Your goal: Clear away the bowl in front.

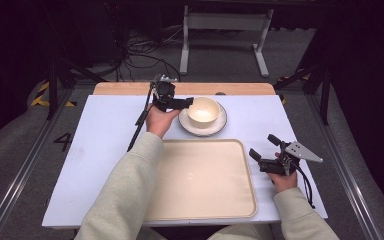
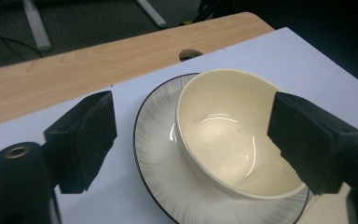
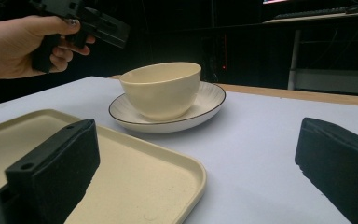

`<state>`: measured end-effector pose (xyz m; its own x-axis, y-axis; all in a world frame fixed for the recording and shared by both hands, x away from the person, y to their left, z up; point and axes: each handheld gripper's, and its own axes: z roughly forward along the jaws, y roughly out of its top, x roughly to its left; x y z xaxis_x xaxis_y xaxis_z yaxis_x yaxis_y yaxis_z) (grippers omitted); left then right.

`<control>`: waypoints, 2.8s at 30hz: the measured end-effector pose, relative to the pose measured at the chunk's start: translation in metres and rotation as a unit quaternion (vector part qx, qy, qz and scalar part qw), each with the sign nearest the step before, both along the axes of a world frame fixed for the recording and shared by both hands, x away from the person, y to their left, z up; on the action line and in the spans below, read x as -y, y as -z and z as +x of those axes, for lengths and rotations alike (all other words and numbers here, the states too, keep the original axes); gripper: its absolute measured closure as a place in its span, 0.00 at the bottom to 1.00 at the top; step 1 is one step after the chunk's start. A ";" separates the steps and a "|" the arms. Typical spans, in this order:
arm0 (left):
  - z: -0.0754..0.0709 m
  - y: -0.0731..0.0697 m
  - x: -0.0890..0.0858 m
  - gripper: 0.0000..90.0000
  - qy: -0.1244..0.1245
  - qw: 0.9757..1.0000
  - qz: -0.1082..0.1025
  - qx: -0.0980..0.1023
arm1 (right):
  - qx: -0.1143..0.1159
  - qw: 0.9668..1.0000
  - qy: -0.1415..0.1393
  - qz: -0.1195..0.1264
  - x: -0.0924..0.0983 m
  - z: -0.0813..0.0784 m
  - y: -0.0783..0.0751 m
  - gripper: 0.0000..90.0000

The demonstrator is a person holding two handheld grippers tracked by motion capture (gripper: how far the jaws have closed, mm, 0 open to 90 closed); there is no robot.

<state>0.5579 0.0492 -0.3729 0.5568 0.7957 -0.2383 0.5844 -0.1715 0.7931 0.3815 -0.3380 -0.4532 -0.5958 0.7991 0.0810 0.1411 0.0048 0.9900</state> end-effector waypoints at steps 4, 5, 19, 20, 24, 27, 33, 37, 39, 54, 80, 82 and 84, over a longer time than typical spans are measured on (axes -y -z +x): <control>0.008 0.009 0.000 0.26 -0.023 0.999 -0.019 -0.042 | -0.001 1.000 -0.002 0.003 0.000 0.000 0.000 0.00; 0.009 0.011 0.000 0.28 -0.027 0.998 -0.017 -0.046 | 0.000 1.000 -0.002 0.003 0.000 0.000 0.000 0.00; 0.013 0.027 0.014 0.41 -0.020 0.997 0.001 -0.073 | 0.001 1.000 0.003 0.021 0.002 -0.001 0.000 0.00; 0.013 0.027 0.014 0.42 -0.020 0.997 0.001 -0.073 | 0.001 1.000 0.003 0.021 0.002 -0.001 0.000 0.00; 0.015 0.029 0.020 0.45 -0.020 0.996 0.015 -0.083 | 0.001 1.000 0.004 0.019 0.002 0.000 0.001 0.00; 0.016 0.030 0.025 0.48 -0.019 0.995 0.024 -0.094 | 0.001 1.000 0.004 0.019 0.002 0.000 0.001 0.00; 0.020 0.034 0.032 0.56 -0.039 0.990 0.021 -0.132 | 0.001 1.000 0.004 0.023 0.002 0.000 0.001 0.00; 0.021 0.036 0.036 0.61 -0.047 0.988 0.037 -0.141 | 0.001 1.000 0.004 0.023 0.002 0.000 0.001 0.00; 0.021 0.036 0.038 0.64 -0.049 0.988 0.041 -0.144 | 0.001 1.000 0.004 0.023 0.002 0.000 0.001 0.00; 0.020 0.035 0.049 0.92 -0.082 0.986 0.067 -0.129 | 0.000 1.000 0.010 0.021 0.002 0.000 0.001 0.01; 0.007 0.001 0.042 0.92 -0.063 0.992 0.072 -0.080 | -0.004 1.000 0.014 0.020 0.002 0.001 0.001 0.01; 0.006 -0.005 0.038 0.92 -0.058 0.993 0.074 -0.076 | -0.004 1.000 0.014 0.020 0.002 0.001 0.001 0.01; 0.004 -0.008 0.036 0.92 -0.058 0.993 0.070 -0.078 | -0.004 1.000 0.014 0.019 0.002 0.001 0.001 0.01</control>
